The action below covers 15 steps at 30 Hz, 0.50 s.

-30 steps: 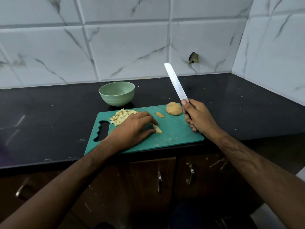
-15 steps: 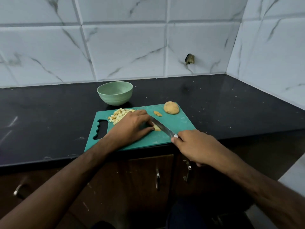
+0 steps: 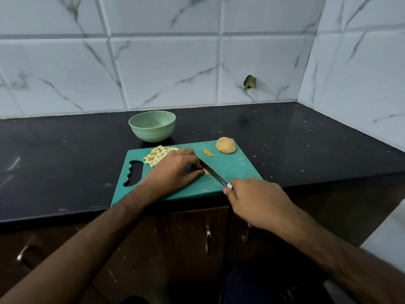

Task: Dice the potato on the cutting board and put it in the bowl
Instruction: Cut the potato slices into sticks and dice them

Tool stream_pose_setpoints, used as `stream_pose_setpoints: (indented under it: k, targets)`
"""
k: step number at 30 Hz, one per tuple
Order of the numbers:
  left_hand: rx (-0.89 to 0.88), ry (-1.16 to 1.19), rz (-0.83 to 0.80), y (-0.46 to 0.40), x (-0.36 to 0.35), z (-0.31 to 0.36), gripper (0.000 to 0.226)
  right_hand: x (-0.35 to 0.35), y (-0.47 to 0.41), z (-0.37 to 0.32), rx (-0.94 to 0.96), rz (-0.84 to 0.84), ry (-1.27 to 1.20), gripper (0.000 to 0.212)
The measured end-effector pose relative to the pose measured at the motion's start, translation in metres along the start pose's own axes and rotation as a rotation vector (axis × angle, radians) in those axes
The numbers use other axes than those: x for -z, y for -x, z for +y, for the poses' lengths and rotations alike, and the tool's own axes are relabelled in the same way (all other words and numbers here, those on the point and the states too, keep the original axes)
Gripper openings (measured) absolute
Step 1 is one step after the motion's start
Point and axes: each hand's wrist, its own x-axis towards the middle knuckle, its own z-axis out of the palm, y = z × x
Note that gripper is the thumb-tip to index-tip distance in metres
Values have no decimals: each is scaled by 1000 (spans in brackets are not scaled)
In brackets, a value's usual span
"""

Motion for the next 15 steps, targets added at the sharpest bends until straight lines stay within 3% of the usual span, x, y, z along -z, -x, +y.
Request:
stream_pose_setpoints:
  k: [5,12,15]
  targets:
    - [7,7,-5,-1,0,0,12,2,0,-3,28,7,58,32]
    - [26,14,-14,0,-1,-1,11,6,-11,3,-9,-151,-105,34]
    - [22,1,-15,1,-1,-1,15,6,-13,-1,-1,-124,-78,34]
